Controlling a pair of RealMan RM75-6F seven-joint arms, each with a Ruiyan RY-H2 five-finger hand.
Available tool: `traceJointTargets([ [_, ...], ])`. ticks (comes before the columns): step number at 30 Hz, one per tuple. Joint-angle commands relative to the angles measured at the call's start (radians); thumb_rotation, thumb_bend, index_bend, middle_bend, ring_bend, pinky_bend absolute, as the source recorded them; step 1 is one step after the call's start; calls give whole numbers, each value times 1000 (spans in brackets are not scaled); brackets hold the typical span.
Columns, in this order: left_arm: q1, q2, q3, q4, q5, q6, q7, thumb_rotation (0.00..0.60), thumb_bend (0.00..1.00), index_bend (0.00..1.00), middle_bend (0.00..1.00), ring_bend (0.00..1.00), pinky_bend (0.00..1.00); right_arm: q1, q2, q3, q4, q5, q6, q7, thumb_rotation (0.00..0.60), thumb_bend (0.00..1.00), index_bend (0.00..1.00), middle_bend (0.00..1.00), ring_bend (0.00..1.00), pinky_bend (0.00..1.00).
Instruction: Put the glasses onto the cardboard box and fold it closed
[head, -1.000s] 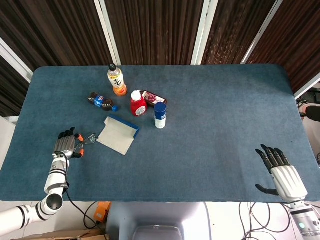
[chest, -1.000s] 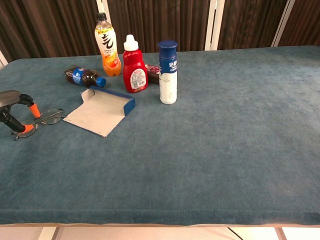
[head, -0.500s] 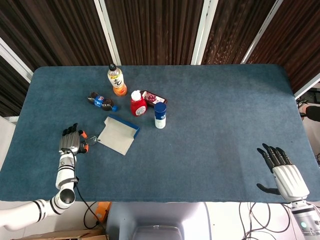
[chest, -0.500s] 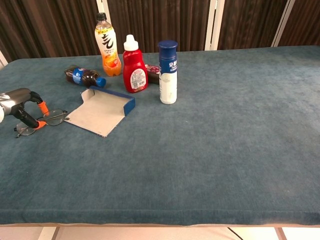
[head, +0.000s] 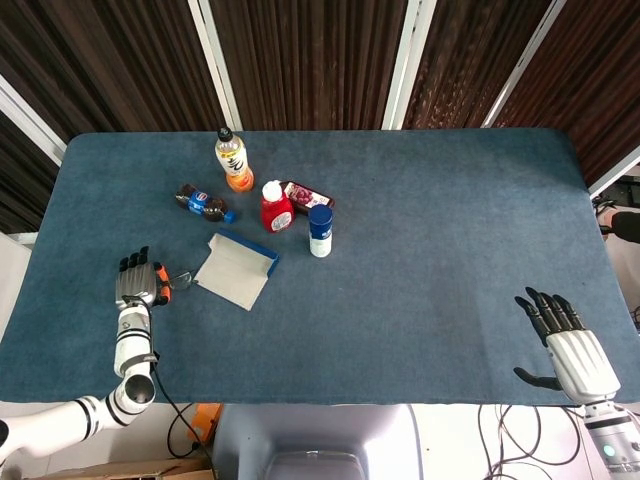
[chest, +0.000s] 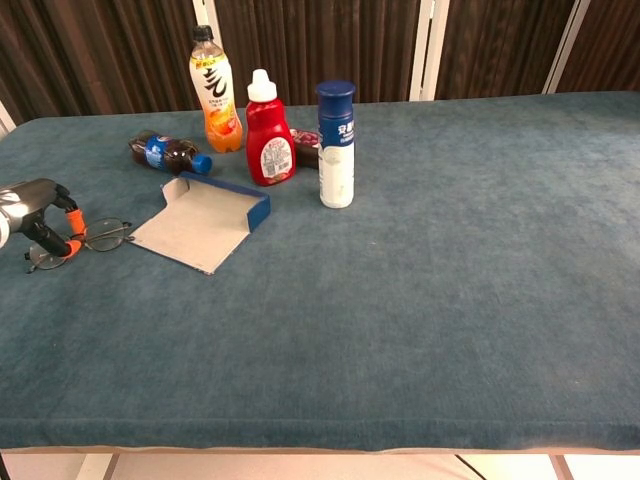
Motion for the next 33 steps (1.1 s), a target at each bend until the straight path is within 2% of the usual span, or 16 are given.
traceJointTargets([
  [1, -1, -2, 1, 3, 3, 2, 4, 600, 448, 536, 16, 0, 16, 1, 0, 1, 0, 2, -2, -1, 600, 252, 0, 0, 0, 0],
  [8, 6, -12, 7, 18, 45, 18, -4, 600, 497, 601, 49, 0, 17, 2, 0, 0, -1, 2, -5, -2, 600, 252, 0, 0, 0, 0],
  [12, 15, -16, 16, 22, 100, 36, -25, 600, 486, 615, 52, 0, 17, 2, 1, -1, -2, 2, -6, -3, 600, 252, 0, 0, 0, 0],
  [21, 39, 2, 38, -6, 302, 66, -132, 600, 455, 625, 62, 0, 1, 3, 0, -5, -4, -3, -9, -7, 600, 252, 0, 0, 0, 0],
  [29, -13, -64, 54, 98, 538, 45, -259, 600, 451, 610, 38, 0, 0, 8, 3, -8, -6, -4, -20, -2, 600, 252, 0, 0, 0, 0],
  [33, -52, -109, 55, 173, 608, 25, -285, 600, 444, 609, 31, 0, 0, 9, 9, -7, -6, -3, -21, 11, 600, 252, 0, 0, 0, 0],
])
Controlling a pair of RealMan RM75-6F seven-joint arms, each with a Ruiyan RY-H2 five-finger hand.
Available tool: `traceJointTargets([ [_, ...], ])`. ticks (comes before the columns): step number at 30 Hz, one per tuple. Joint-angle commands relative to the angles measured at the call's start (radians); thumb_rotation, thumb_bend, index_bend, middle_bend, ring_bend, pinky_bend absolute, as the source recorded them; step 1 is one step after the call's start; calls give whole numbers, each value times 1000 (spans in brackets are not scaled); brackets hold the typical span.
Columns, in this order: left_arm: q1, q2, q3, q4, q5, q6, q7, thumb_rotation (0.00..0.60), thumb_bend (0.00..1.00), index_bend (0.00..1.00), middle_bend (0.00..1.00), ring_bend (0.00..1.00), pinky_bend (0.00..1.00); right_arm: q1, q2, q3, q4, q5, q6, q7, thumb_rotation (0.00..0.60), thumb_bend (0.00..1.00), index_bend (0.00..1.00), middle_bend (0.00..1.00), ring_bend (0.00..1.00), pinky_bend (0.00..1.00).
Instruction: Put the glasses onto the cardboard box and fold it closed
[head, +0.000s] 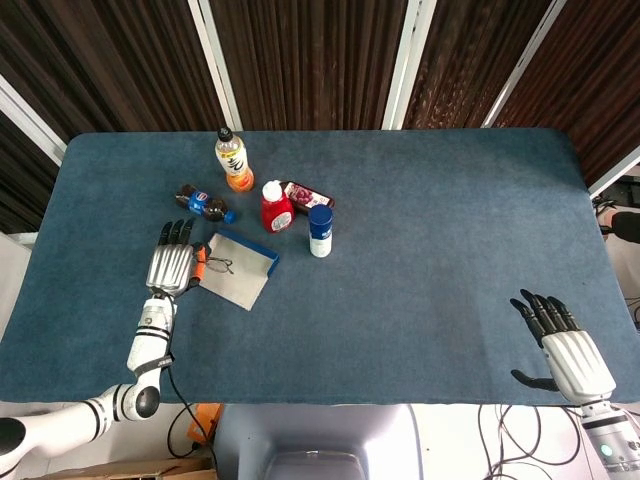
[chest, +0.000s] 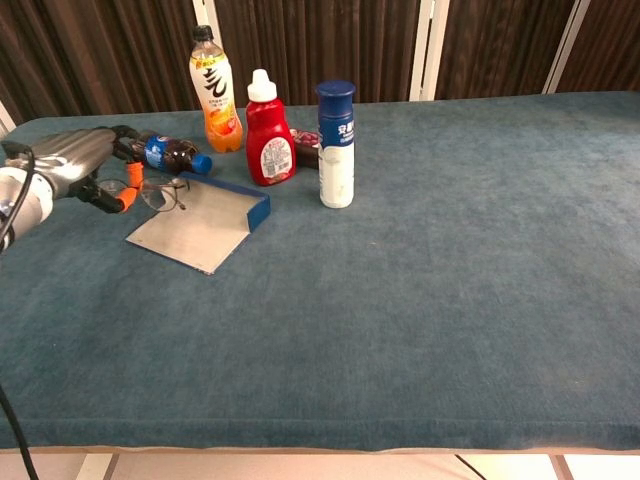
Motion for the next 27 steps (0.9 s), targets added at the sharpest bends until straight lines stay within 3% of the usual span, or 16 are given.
traceJointTargets([
  [1, -47, -55, 7, 86, 71, -27, -38, 600, 443, 609, 31, 0, 0, 1, 4, 3, 1, 4, 0, 11, 600, 252, 0, 0, 0, 0],
  [18, -105, -214, 33, 391, 188, -92, -110, 600, 431, 608, 25, 0, 0, 6, 16, 10, 4, 19, -6, 45, 600, 252, 0, 0, 0, 0],
  [27, -130, -299, 17, 540, 218, -119, -167, 600, 426, 600, 25, 0, 0, 5, 19, 11, 3, 20, -4, 48, 600, 252, 0, 0, 0, 0],
])
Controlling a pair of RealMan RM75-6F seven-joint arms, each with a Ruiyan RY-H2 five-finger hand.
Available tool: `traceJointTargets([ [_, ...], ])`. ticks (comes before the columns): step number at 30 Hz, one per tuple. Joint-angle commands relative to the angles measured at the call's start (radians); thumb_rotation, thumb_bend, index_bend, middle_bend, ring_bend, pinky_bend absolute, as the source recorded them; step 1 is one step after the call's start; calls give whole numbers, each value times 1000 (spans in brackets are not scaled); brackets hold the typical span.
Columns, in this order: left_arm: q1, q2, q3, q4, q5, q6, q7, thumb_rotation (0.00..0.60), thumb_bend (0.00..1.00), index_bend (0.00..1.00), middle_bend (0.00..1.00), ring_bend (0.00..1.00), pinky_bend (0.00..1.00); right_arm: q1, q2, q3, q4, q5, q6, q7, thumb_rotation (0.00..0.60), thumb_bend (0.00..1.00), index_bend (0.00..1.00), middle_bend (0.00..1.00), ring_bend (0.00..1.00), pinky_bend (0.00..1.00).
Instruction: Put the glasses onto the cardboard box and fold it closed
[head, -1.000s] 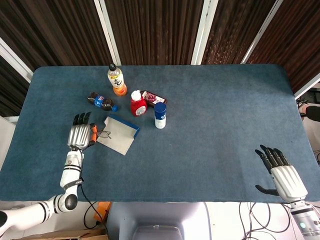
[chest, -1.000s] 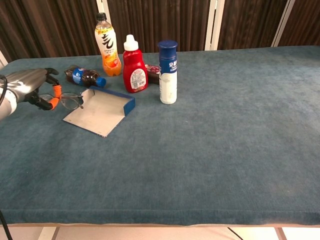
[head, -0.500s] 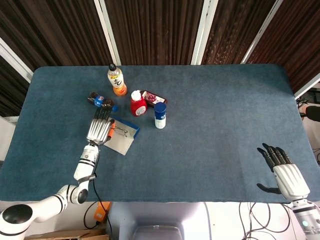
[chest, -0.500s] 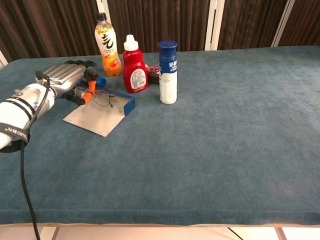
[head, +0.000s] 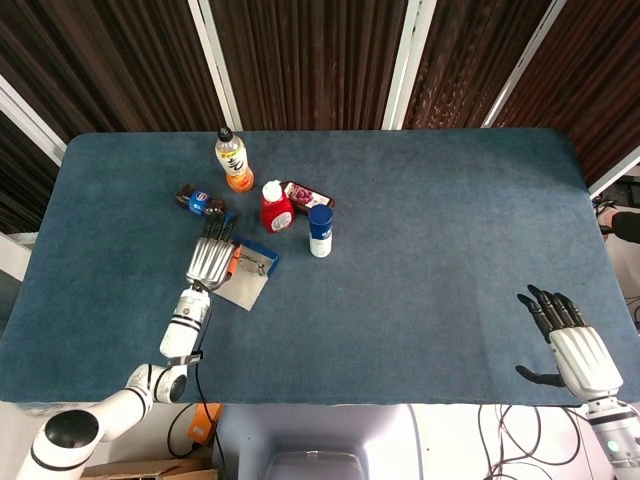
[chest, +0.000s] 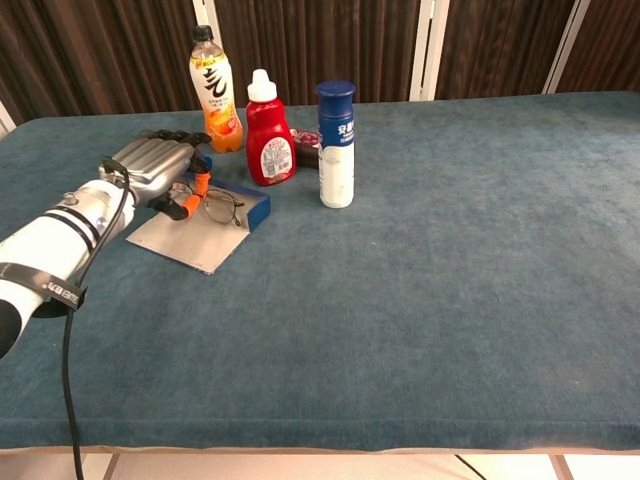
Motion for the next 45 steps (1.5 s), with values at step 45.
traceJointTargets([
  [45, 244, 344, 55, -707, -86, 84, 204, 600, 279, 238, 0, 0, 0, 1, -5, -18, -6, -36, 4, -12, 600, 252, 0, 0, 0, 0],
])
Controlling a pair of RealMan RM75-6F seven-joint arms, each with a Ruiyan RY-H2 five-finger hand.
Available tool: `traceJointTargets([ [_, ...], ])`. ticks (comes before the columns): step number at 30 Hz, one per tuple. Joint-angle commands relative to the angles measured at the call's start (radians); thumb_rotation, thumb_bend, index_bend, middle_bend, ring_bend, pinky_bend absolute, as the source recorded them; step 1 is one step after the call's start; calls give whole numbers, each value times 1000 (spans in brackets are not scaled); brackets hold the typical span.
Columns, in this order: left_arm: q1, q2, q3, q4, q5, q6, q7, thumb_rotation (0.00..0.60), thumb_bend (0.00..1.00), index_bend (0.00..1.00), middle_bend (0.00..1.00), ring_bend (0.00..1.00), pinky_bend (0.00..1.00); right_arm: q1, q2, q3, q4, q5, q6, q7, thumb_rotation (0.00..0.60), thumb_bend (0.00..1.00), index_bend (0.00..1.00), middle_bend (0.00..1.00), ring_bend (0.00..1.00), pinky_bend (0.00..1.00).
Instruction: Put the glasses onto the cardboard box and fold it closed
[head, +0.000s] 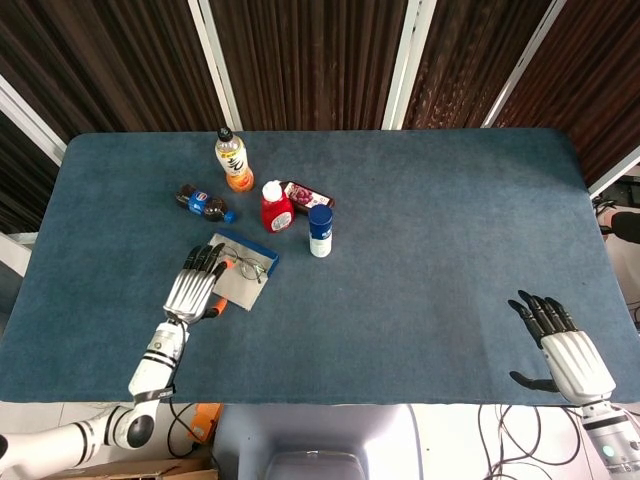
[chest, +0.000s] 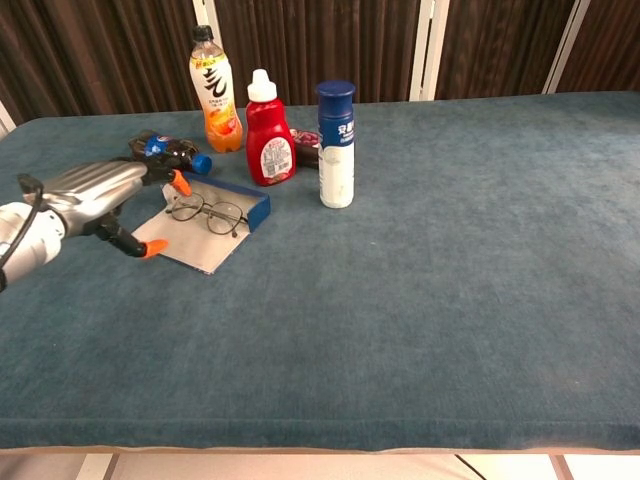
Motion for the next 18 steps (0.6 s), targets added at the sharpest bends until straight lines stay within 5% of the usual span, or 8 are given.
traceJointTargets([
  [1, 15, -6, 13, 10, -20, -7, 7, 600, 279, 238, 0, 0, 0, 0, -1, 0, 0, 0, 0, -2, 600, 252, 0, 0, 0, 0],
  [18, 1, -121, -11, 154, 11, -13, -78, 600, 283, 299, 0, 0, 0, 2, -5, 0, 1, 4, -4, -12, 600, 252, 0, 0, 0, 0],
])
